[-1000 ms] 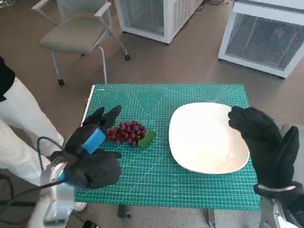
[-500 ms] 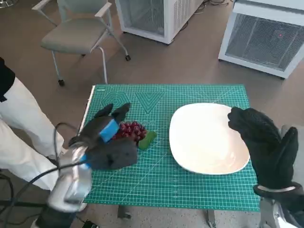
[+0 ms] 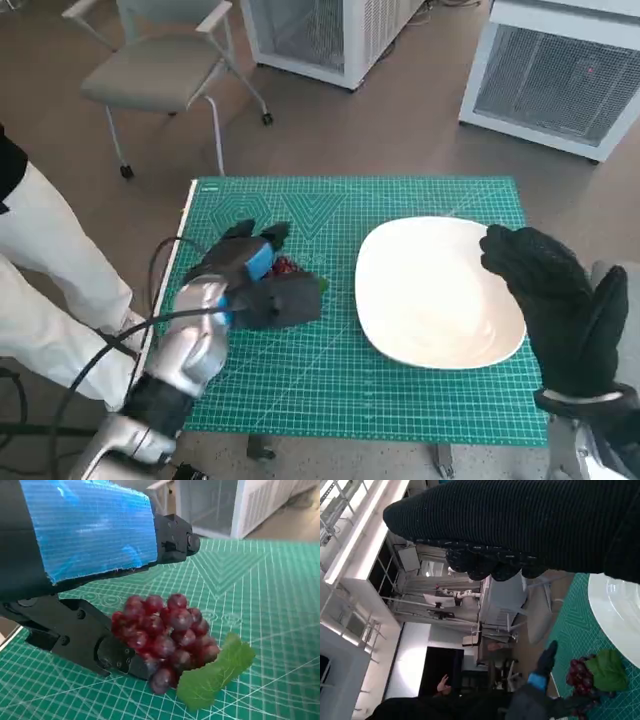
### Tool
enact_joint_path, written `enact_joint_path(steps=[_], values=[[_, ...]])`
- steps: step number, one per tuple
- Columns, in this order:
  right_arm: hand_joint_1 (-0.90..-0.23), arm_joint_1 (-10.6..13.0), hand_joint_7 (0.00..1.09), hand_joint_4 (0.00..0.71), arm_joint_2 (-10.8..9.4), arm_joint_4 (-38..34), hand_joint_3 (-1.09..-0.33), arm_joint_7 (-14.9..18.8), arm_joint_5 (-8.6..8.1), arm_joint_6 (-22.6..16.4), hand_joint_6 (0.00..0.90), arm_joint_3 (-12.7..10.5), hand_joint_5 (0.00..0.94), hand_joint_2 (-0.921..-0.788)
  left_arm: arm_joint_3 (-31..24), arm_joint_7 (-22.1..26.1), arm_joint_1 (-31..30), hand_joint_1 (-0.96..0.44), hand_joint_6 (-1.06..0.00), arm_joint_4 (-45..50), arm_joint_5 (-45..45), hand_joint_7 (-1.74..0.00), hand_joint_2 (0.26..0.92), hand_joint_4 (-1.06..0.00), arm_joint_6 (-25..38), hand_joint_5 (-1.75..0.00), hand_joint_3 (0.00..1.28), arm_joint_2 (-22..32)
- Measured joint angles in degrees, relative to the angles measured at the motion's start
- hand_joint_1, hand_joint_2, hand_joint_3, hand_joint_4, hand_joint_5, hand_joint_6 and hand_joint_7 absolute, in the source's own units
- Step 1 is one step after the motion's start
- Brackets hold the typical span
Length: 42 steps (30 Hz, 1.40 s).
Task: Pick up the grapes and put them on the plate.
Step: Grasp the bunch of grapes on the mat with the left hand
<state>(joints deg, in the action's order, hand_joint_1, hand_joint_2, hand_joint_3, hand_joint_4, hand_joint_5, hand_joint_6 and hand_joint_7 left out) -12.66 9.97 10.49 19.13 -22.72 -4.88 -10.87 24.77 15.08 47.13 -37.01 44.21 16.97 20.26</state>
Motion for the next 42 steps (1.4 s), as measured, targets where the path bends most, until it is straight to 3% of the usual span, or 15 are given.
enact_joint_path(steps=[25,42], values=[[-0.331,0.02,1.03,0.429,0.24,0.0,-0.606,0.01,0.11,0.1,0.229,-0.26,0.879,-0.921,2.95,-1.6,6.34,0.04,-0.25,-17.25,-1.49,-0.01,0.793,-0.06,-4.83,0.0,0.03,-3.09],[-0.332,0.0,1.03,0.429,0.23,-0.08,-0.606,0.02,0.33,0.08,0.229,-0.21,0.88,-0.921,4.03,-3.21,10.09,-0.03,-0.27,-27.33,-2.05,-0.01,0.792,-0.09,-5.62,-0.01,0.01,-5.51]])
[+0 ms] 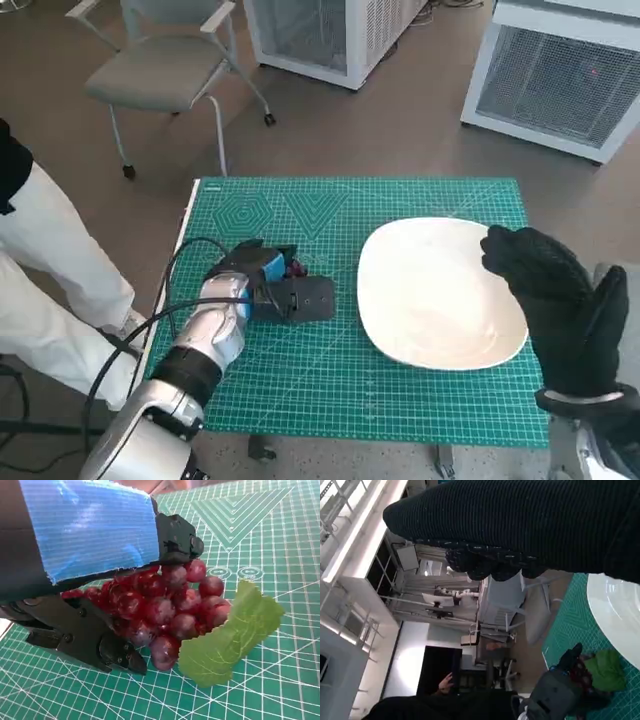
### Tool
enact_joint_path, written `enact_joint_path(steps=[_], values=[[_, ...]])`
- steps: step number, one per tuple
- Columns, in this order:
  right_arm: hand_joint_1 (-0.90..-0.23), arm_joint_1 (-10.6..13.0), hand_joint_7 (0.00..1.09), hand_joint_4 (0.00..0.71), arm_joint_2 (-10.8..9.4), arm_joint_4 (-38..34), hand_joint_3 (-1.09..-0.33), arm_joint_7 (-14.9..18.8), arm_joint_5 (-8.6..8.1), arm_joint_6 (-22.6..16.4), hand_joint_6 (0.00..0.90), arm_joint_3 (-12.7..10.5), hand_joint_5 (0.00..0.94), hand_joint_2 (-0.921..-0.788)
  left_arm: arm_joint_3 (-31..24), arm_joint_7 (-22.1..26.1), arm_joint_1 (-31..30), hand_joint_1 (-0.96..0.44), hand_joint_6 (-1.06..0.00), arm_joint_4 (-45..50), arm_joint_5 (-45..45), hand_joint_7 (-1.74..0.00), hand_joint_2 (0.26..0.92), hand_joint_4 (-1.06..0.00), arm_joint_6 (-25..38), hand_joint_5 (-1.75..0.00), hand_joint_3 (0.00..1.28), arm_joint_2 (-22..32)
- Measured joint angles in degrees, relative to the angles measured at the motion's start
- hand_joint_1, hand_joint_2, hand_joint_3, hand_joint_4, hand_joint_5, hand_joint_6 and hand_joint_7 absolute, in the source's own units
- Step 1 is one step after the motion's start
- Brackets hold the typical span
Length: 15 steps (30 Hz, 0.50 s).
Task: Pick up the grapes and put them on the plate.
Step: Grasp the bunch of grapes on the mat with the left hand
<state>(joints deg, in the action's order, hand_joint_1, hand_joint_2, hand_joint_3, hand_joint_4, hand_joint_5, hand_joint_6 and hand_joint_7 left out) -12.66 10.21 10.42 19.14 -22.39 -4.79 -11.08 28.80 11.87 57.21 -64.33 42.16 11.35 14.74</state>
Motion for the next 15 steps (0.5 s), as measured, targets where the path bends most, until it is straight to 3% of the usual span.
enact_joint_path(steps=[2,3,5,6,9,12,15], values=[[-0.332,0.0,1.03,0.428,0.0,-0.01,-0.607,0.0,0.0,0.0,0.229,-0.01,0.88,-0.921,0.01,-0.28,0.5,-0.03,-0.28,-1.12,-0.1,-0.01,0.797,-0.15,-0.19,-0.04,0.01,-0.24],[-0.332,0.0,1.03,0.428,0.0,-0.02,-0.607,0.0,0.0,0.0,0.229,-0.01,0.88,-0.921,0.02,-0.53,0.73,0.01,-0.28,-1.65,-0.14,-0.01,0.81,-0.22,-0.3,-0.17,0.03,-0.37],[-0.332,0.0,1.03,0.428,0.0,-0.03,-0.607,0.0,0.0,-0.01,0.229,-0.01,0.881,-0.921,0.02,-1.16,1.09,0.13,-0.29,-2.57,-0.22,-0.02,0.84,-0.36,-0.5,-0.6,0.09,-0.62],[-0.332,0.0,1.03,0.428,0.0,-0.04,-0.607,0.01,0.0,-0.02,0.229,-0.01,0.881,-0.921,0.02,-1.52,1.25,0.21,-0.3,-3.02,-0.26,-0.01,0.828,-0.43,-0.58,-0.87,0.19,-0.76],[-0.332,0.0,1.03,0.428,0.0,-0.1,-0.606,0.01,0.0,-0.07,0.229,0.01,0.881,-0.921,0.04,-2.98,1.68,0.33,-0.34,-4.29,-0.32,-0.01,0.685,-0.5,-0.7,-1.32,0.58,-1.12],[-0.332,0.0,1.03,0.428,0.0,-0.22,-0.606,0.01,0.0,-0.15,0.229,0.01,0.881,-0.921,0.21,-4.74,1.98,0.37,-0.37,-5.07,-0.26,-0.02,0.621,-0.49,-0.71,-1.52,0.77,-1.25],[-0.332,0.0,1.03,0.428,0.0,-0.36,-0.606,0.02,0.0,-0.24,0.229,0.0,0.882,-0.921,0.71,-6.16,2.22,0.37,-0.4,-5.56,0.05,-0.03,0.674,-0.45,-0.82,-1.58,0.73,-1.28]])
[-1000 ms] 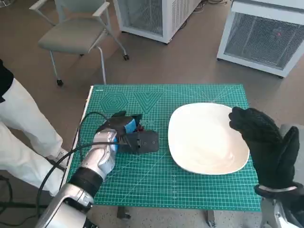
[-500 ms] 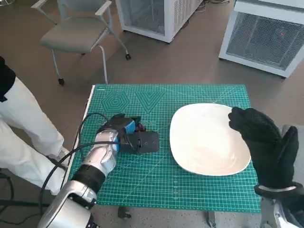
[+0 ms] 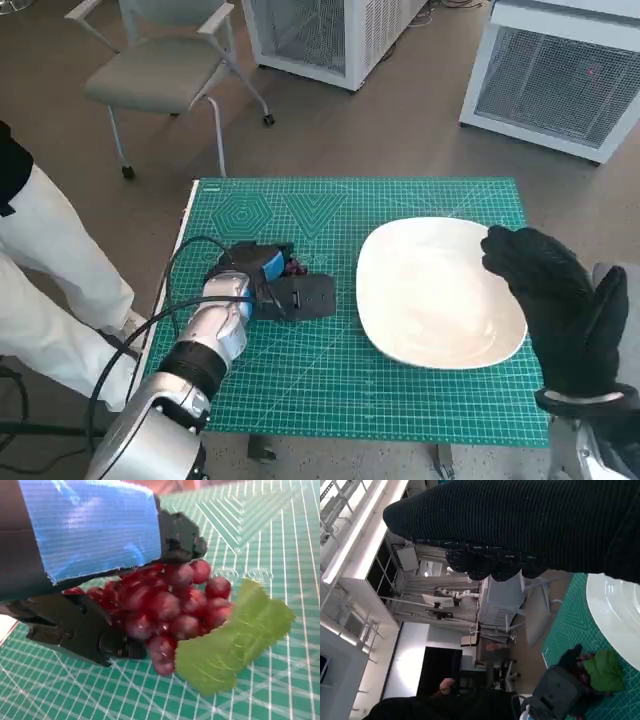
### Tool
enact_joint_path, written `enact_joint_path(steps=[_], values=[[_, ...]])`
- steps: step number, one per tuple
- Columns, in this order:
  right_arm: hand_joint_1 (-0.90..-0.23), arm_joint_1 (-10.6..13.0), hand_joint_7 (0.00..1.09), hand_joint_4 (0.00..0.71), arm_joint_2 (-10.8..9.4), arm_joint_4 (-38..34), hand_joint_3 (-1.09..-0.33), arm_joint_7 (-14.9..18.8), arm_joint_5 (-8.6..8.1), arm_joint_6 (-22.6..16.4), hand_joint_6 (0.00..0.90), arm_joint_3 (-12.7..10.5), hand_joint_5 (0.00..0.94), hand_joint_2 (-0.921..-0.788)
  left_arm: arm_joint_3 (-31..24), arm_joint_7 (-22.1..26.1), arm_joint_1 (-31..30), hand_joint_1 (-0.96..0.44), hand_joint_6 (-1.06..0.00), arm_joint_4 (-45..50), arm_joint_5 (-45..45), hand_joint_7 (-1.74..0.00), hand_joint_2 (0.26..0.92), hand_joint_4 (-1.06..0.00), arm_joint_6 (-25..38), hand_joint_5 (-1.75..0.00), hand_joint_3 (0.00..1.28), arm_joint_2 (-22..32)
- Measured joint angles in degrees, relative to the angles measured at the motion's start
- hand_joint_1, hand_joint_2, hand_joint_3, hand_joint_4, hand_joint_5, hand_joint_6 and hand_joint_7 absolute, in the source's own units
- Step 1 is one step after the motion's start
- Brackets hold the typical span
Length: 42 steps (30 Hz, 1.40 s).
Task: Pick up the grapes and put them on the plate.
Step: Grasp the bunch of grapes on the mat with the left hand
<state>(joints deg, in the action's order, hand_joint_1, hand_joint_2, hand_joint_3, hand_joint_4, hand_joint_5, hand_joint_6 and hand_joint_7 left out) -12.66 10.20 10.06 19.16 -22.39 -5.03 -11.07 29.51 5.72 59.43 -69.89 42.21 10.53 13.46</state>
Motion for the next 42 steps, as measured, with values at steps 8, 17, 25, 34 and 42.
enact_joint_path(steps=[8,17,25,34,42], values=[[-0.332,-0.04,1.03,0.427,0.01,-0.4,-0.607,0.02,-0.06,-0.07,0.229,-0.1,0.883,-0.921,1.43,-1.54,-0.03,0.37,-0.45,-0.95,0.32,-0.04,0.736,-0.37,-1.85,-1.66,0.69,0.0],[-0.332,-0.37,1.03,0.427,0.01,-0.64,-0.606,0.03,-0.04,-0.07,0.229,-0.08,0.882,-0.921,1.14,-0.91,-0.05,0.37,-0.46,-0.96,-0.89,-0.04,0.704,-0.42,-3.81,-1.63,0.71,0.33],[-0.332,-0.7,1.03,0.427,0.01,-0.84,-0.606,0.03,-0.02,-0.07,0.229,-0.02,0.882,-0.921,1.13,-0.51,-0.05,0.38,-0.48,-0.95,-1.96,-0.05,0.682,-0.46,-4.36,-1.6,0.72,0.91],[-0.332,-0.82,1.03,0.428,-0.01,-1.17,-0.606,0.02,0.02,-0.25,0.23,0.03,0.881,-0.921,1.17,-0.31,-0.05,0.38,-0.43,-0.89,-1.98,-0.03,0.669,-0.47,-4.52,-1.59,0.73,1.93],[-0.332,-1.08,1.03,0.429,-0.03,-1.27,-0.606,0.03,0.02,-0.46,0.231,0.05,0.88,-0.921,1.26,0.15,-0.05,0.38,-0.4,0.24,-1.91,-0.02,0.645,-0.47,-3.65,-1.6,0.78,2.14]])
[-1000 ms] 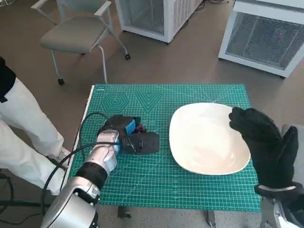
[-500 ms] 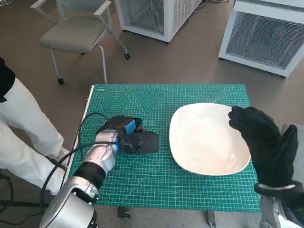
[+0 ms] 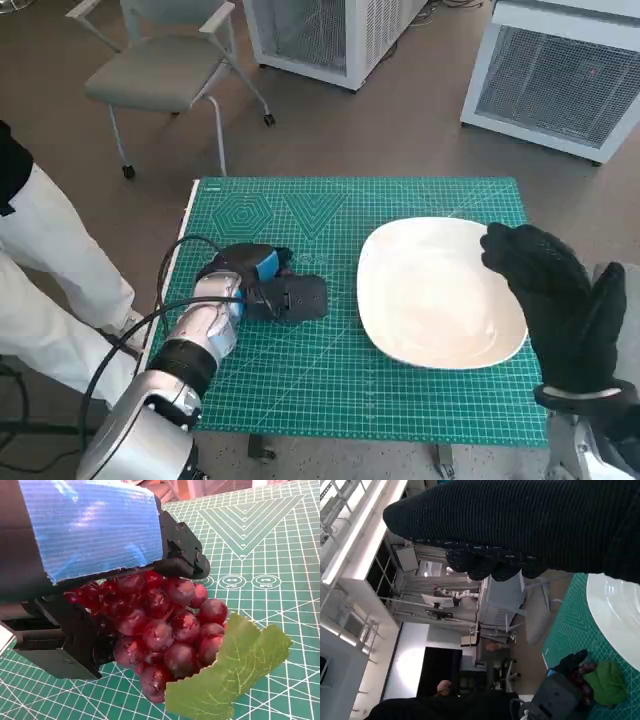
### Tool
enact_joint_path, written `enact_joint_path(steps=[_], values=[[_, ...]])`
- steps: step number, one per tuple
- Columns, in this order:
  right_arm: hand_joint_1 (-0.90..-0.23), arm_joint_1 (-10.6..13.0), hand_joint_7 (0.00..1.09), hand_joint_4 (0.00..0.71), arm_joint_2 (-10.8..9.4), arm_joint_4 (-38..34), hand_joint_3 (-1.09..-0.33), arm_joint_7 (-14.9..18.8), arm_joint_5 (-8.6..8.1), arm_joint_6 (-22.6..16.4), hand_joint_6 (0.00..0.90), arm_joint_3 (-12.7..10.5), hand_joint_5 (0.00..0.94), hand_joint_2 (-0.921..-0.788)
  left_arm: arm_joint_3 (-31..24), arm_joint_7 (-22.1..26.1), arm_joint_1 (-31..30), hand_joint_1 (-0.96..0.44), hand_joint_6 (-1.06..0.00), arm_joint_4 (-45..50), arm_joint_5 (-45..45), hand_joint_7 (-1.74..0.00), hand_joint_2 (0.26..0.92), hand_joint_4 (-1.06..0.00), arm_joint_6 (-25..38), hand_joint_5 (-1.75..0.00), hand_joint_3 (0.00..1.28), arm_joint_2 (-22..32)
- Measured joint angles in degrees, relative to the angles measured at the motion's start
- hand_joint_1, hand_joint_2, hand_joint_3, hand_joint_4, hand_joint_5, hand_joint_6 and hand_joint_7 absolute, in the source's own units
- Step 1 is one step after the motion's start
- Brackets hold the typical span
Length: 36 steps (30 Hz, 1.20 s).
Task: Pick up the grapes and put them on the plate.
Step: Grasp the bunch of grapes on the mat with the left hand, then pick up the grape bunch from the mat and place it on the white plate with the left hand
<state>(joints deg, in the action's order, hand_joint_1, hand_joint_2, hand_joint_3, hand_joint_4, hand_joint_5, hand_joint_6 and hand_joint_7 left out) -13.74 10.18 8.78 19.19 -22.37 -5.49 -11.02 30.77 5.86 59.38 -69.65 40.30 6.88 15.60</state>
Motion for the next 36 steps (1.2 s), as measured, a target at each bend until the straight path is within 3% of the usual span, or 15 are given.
enact_joint_path(steps=[8,10,13,16,24,28,36], values=[[-0.333,-0.71,1.03,0.429,-0.04,-0.15,-0.606,0.0,-0.01,-0.2,0.231,-0.01,0.881,-0.921,-0.18,2.06,-1.14,0.38,-0.66,8.91,0.08,-0.17,0.652,-0.45,1.74,-1.63,0.78,1.81],[-0.333,-0.78,1.03,0.429,-0.04,-0.15,-0.606,0.0,-0.01,-0.26,0.23,-0.03,0.881,-0.921,-0.43,2.8,-2.14,0.32,-0.68,13.06,0.1,-0.37,0.667,-0.45,2.16,-1.62,0.74,2.84],[-0.333,-0.88,1.03,0.429,-0.04,-0.15,-0.606,0.0,-0.01,-0.4,0.23,-0.02,0.882,-0.921,-1.09,3.64,-3.52,0.13,-0.67,19.56,0.12,-0.84,0.642,-0.42,2.73,-1.68,0.73,4.41],[-0.333,-0.96,1.03,0.429,-0.04,-0.15,-0.605,0.0,-0.01,-0.5,0.231,-0.02,0.882,-0.921,-1.98,4.3,-4.84,0.05,-0.65,26.09,0.17,-1.05,0.63,-0.44,3.33,-1.65,0.72,6.08],[-0.333,-1.09,1.03,0.43,-0.06,-0.27,-0.604,0.0,0.0,-0.64,0.232,-0.02,0.88,-0.921,-4.82,6.67,-8.93,0.0,-0.7,43.83,0.85,-0.94,0.863,-0.66,5.62,-1.36,0.17,10.48],[-0.334,-1.12,1.03,0.431,-0.08,-0.6,-0.604,0.0,0.01,-0.75,0.233,0.0,0.88,-0.921,-6.28,8.23,-10.94,0.0,-0.71,51.84,1.94,-0.92,0.901,-0.67,7.01,-1.34,0.09,12.13],[-0.334,-1.19,1.03,0.433,-0.16,-0.89,-0.603,0.0,0.02,-1.21,0.234,0.07,0.879,-0.921,-8.75,9.58,-12.7,0.0,-0.76,60.31,2.62,-0.84,0.908,-0.65,7.49,-1.39,0.07,13.87]])
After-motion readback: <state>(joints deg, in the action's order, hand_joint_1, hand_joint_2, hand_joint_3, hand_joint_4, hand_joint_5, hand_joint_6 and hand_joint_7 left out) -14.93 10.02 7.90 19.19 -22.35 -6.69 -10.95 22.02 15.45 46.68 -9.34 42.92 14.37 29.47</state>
